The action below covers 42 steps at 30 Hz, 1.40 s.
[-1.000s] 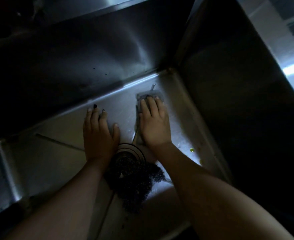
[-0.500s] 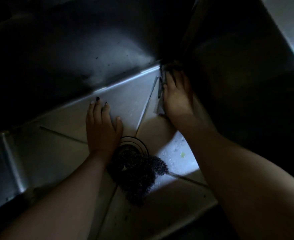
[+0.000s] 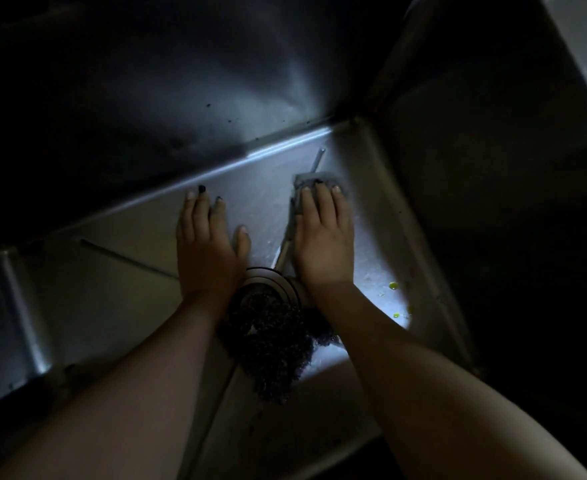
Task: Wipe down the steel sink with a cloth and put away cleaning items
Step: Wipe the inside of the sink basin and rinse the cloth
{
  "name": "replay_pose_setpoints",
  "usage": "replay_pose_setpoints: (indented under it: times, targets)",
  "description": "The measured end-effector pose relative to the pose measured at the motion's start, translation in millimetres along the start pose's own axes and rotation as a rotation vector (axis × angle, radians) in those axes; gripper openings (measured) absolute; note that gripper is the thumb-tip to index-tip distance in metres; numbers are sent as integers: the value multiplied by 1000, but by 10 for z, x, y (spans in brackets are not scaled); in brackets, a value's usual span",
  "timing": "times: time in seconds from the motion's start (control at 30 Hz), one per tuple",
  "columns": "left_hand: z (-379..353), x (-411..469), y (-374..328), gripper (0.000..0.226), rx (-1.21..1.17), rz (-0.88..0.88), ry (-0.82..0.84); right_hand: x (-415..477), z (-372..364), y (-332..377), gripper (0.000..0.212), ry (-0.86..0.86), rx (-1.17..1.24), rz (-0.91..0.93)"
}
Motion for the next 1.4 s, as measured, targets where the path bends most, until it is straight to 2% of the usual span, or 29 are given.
replay_pose_setpoints:
  times: [0.33, 0.43, 0.53, 0.67, 0.9, 1.17, 1.33, 1.4]
  targets:
    - [18, -2, -5, 53, -38, 21, 8, 616, 60, -237, 47, 67, -94, 98]
    - [28, -13, -3, 50, -38, 15, -7, 623, 132, -395, 46, 47, -113, 66]
    - [29, -27, 3, 48, -38, 15, -17, 547, 92, -542, 47, 103, -219, 49]
    - [17, -34, 11, 49, -61, 31, -3, 280, 221, -585, 45, 4, -124, -53]
    - [5, -40, 19, 51, -60, 24, 8, 9, 144, -484, 48, 1, -64, -137]
    - [12, -32, 22, 55, -74, 43, 40, 124, 133, -311, 48, 23, -24, -12]
    - [17, -6, 52, 53, -132, 70, 57, 134, 120, -322, 49, 43, -7, -12]
    - [6, 12, 65, 60, -159, 92, 89, 133, 126, -325, 48, 45, 3, -29]
Point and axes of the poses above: each hand's wrist, its own x-axis towards the middle knuckle, its own z-axis out of the back of the hand, y = z × x, the point moved 8 cm from there along x, towards the middle knuckle, and after that the axes turned 3 degrees about z, right-handed, at the moved point
